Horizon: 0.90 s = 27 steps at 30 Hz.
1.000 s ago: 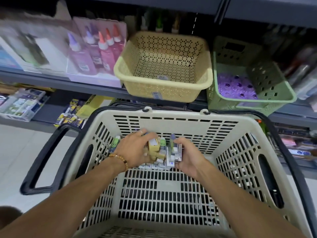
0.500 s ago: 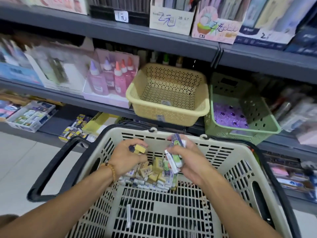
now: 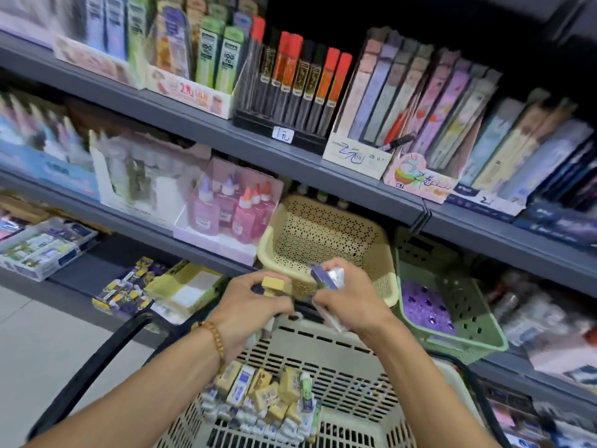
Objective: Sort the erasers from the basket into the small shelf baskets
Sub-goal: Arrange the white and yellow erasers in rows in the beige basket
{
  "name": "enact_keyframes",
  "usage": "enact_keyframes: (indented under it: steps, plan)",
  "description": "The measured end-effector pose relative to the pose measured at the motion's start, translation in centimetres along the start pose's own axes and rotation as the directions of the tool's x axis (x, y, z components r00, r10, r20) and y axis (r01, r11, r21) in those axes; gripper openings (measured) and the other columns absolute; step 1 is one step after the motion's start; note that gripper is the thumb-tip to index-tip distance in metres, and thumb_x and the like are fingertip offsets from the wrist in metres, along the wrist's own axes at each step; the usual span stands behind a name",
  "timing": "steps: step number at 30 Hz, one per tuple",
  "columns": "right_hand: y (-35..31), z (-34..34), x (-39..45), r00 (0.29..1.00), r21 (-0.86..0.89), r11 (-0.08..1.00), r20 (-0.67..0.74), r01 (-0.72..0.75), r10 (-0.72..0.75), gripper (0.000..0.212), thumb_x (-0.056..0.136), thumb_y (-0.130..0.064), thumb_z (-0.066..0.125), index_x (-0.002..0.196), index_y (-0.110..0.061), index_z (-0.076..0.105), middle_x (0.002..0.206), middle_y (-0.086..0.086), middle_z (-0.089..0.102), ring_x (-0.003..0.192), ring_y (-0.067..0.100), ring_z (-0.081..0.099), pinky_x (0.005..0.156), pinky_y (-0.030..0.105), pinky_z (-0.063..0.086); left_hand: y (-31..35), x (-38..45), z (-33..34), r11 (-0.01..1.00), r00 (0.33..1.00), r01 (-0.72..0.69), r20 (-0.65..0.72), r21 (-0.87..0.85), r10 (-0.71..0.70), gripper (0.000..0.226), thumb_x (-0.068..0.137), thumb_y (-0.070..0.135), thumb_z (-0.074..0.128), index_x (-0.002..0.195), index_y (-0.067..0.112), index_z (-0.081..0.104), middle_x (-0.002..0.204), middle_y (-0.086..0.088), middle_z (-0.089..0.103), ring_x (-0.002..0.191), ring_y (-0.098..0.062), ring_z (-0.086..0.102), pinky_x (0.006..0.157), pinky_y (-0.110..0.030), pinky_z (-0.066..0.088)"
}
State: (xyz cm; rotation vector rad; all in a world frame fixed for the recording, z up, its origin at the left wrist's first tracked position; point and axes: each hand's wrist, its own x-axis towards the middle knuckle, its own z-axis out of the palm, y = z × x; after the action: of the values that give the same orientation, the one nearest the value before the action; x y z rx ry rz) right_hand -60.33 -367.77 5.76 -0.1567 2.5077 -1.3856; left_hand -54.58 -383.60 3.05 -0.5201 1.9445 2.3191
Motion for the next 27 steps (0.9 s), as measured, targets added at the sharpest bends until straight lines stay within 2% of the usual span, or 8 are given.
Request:
enact_keyframes:
  steps: [4,9,13,16,19,23,25,27]
  plan:
    - [-0.5,-1.1,-1.1,0.989,0.109,0.992,0.139,-0.06,0.045,0.032,0.061,-0.006,0.066,0.08,-0.032,0.065,0.073,0.008,0.066,0.065,0.025,0.051,0.065,0.042,0.041,1.3,-0.7,-0.3,0.998,1.0,-0.013,0.011,-0.057,0.014,0.036,0.056,0.001,0.082,0.084,0.021,0.075,0.083,-0.01,0.073,0.054,-0.013,0.057,0.041,-0.026,0.046]
    - [-1.8,-1.7,2.6,0.998,0.428,0.903,0.067,-0.036,0.008,0.035,0.067,0.008,0.07,0.089,-0.02,0.068,0.085,0.013,0.07,0.064,0.022,0.066,0.055,0.034,0.055,2.9,-0.3,-1.1,0.995,0.998,-0.056,-0.001,-0.077,0.056,0.034,0.063,-0.009,0.075,0.078,0.023,0.076,0.08,-0.011,0.074,0.056,-0.015,0.059,0.045,-0.027,0.048]
    - [-1.4,0.0,9.2,0.98,0.359,0.915,-0.011,-0.183,0.2,0.018,0.076,0.011,0.068,0.087,-0.001,0.061,0.075,0.017,0.061,0.06,0.024,0.062,0.06,0.041,0.059,3.9,0.8,-2.2,0.99,0.99,-0.14,0.007,0.022,0.14,0.041,0.065,-0.007,0.073,0.078,0.032,0.074,0.075,0.0,0.072,0.057,-0.016,0.053,0.054,-0.029,0.045]
    - [-0.4,1.3,13.5,0.943,0.363,0.881,-0.018,-0.302,0.331,0.021,0.076,0.012,0.069,0.091,-0.002,0.064,0.073,0.016,0.064,0.06,0.026,0.063,0.058,0.037,0.058,3.9,1.7,-3.4,0.983,0.985,-0.171,-0.016,0.062,0.172,0.044,0.064,-0.005,0.076,0.076,0.037,0.074,0.079,0.004,0.073,0.05,-0.007,0.053,0.048,-0.022,0.045]
    - [0.5,1.8,16.3,0.934,0.338,0.89,-0.076,-0.305,0.349,0.029,0.073,0.014,0.067,0.092,-0.008,0.064,0.071,0.015,0.067,0.059,0.025,0.064,0.053,0.03,0.053,3.7,2.5,-4.1,0.986,0.986,-0.163,-0.036,0.041,0.165,0.043,0.064,-0.006,0.076,0.075,0.036,0.074,0.079,0.003,0.071,0.044,-0.004,0.048,0.043,-0.018,0.039]
    - [1.1,1.0,17.2,0.946,0.201,0.947,-0.154,-0.253,0.285,0.022,0.078,0.002,0.068,0.088,-0.015,0.06,0.045,-0.003,0.064,0.034,0.008,0.057,0.037,0.017,0.043,3.8,2.9,-3.9,0.989,0.988,-0.151,-0.028,0.003,0.151,0.04,0.064,-0.009,0.074,0.077,0.029,0.075,0.065,0.006,0.066,0.04,-0.003,0.044,0.041,-0.014,0.035]
    - [1.6,0.4,16.8,0.953,0.046,0.971,-0.187,-0.235,0.239,0.021,0.076,-0.009,0.073,0.09,-0.022,0.062,0.055,-0.006,0.068,0.041,0.005,0.059,0.041,0.018,0.046,4.0,2.8,-3.6,0.987,0.987,-0.158,-0.023,-0.016,0.157,0.039,0.064,-0.01,0.073,0.077,0.027,0.075,0.059,0.012,0.064,0.04,-0.002,0.045,0.04,-0.012,0.035]
    - [2.2,0.5,16.0,0.955,-0.061,0.955,-0.083,-0.289,0.284,0.015,0.075,-0.018,0.075,0.083,-0.021,0.063,0.066,-0.002,0.068,0.047,0.007,0.061,0.047,0.021,0.048,4.2,2.6,-3.3,0.988,0.988,-0.156,-0.025,-0.013,0.155,0.041,0.064,-0.009,0.073,0.078,0.029,0.075,0.057,0.013,0.064,0.04,-0.004,0.044,0.039,-0.013,0.035]
